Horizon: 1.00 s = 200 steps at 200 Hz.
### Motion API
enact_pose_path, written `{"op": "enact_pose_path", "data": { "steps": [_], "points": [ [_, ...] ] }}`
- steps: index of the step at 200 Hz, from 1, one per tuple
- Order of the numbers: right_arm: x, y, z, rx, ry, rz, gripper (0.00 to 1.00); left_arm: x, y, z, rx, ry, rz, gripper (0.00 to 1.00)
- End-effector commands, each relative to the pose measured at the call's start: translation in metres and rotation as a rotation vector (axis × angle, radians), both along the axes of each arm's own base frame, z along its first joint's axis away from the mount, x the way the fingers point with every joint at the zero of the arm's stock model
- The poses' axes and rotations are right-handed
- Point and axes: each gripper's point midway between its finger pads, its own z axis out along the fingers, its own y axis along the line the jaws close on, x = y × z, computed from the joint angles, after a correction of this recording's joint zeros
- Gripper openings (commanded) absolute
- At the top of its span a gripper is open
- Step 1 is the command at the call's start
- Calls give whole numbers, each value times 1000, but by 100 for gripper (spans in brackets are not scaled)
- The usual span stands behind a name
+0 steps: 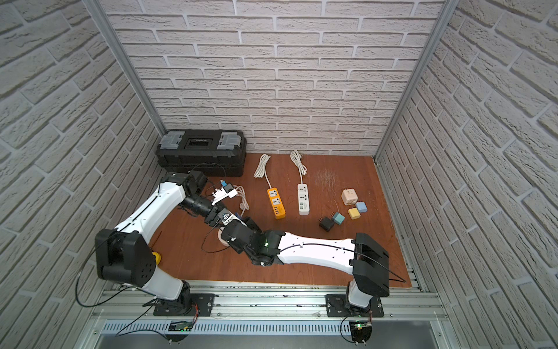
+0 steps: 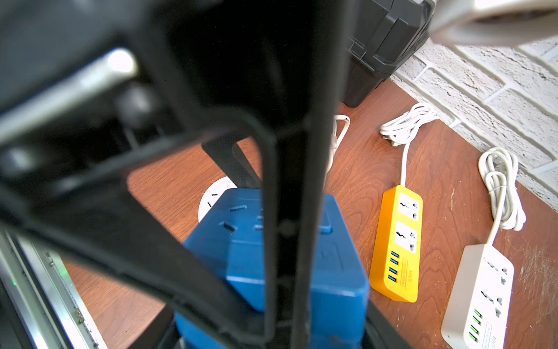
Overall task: Pull the plug off the socket
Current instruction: Remove the plug from the socket, then place the plug at the center of the board.
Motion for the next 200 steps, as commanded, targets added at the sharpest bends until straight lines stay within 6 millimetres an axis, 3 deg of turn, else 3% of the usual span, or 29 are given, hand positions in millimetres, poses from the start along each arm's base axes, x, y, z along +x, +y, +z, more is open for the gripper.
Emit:
{"op": "enact_pose_path", "data": {
  "steps": [1, 61, 100, 146, 184, 200],
  "points": [
    [-1, -4, 20, 69, -13, -1, 3, -3, -4, 11, -35, -58, -24, 95],
    [-1, -29, 12, 42, 4, -59, 2, 17, 9, 20, 35, -189, 73, 98],
    [6, -59, 2, 40, 49, -139, 3, 40, 27, 36, 49, -270, 199, 98],
    [31, -119, -4, 68, 118, -319, 3, 77, 58, 32, 225, -421, 436, 98],
    [54, -182, -4, 102, 182, -488, 3, 92, 91, 26, 330, -530, 673, 98],
    [64, -209, -6, 109, 205, -557, 3, 87, 99, 15, 342, -520, 712, 98]
  ]
}}
